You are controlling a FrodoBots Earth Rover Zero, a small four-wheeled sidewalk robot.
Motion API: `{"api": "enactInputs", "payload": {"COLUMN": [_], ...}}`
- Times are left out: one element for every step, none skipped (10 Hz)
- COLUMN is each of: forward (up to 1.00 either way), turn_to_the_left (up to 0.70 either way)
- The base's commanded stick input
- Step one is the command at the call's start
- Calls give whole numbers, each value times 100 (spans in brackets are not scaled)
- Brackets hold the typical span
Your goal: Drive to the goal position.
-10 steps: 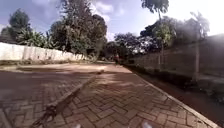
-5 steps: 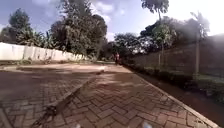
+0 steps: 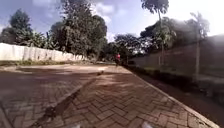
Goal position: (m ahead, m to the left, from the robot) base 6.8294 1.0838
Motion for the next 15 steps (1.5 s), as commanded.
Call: {"api": "enactInputs", "payload": {"forward": [70,70,70,70,70,70,70,70,70,70,70,70,70,70,70], "turn_to_the_left": [0,0,0,0,0,0,0,0,0,0,-27,-35,-35,0,0]}}
